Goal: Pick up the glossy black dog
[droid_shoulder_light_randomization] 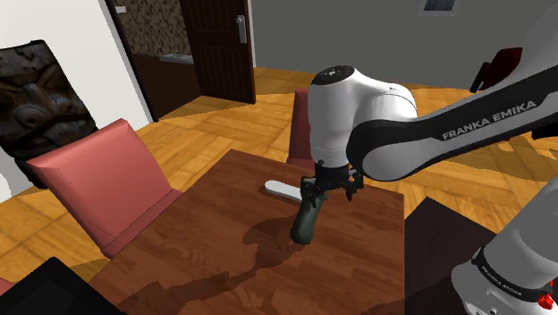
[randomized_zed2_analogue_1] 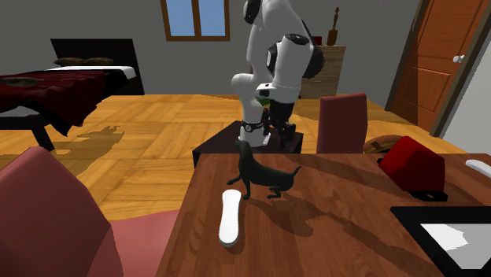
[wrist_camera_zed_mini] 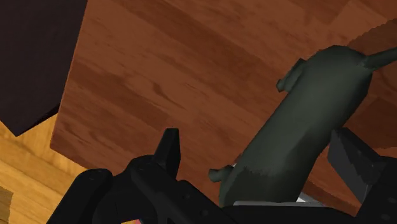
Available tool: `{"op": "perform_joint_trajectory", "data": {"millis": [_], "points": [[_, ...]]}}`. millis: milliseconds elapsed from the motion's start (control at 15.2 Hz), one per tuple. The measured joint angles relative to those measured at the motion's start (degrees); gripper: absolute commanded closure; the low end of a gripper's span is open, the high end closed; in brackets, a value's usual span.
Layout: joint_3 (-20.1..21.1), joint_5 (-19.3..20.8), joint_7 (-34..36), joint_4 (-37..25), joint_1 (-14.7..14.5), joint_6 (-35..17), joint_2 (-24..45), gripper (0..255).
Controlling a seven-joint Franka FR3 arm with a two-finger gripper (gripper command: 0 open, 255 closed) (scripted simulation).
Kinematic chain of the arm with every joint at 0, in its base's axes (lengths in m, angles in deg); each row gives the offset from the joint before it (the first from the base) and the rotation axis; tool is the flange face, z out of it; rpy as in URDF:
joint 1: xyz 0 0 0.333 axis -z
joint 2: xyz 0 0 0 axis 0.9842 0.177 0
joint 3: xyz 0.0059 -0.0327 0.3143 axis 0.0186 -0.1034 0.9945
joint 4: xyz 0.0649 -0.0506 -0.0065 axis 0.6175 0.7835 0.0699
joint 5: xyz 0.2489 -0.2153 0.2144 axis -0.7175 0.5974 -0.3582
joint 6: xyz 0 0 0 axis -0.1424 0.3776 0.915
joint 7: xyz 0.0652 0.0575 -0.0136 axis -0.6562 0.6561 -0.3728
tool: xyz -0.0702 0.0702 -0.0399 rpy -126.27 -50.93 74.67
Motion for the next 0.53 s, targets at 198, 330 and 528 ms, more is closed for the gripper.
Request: {"op": "perform_joint_trajectory", "data": {"millis": [198, 330, 528], "points": [[4.10, 4.66, 9.93, -2.85, 1.77, -2.61, 8.39, 0], [5.93, 10.01, 17.99, -5.67, 2.04, -4.09, 15.89, 0], [5.53, 16.38, 27.59, -10.12, 0.09, -4.32, 24.66, 0]]}}
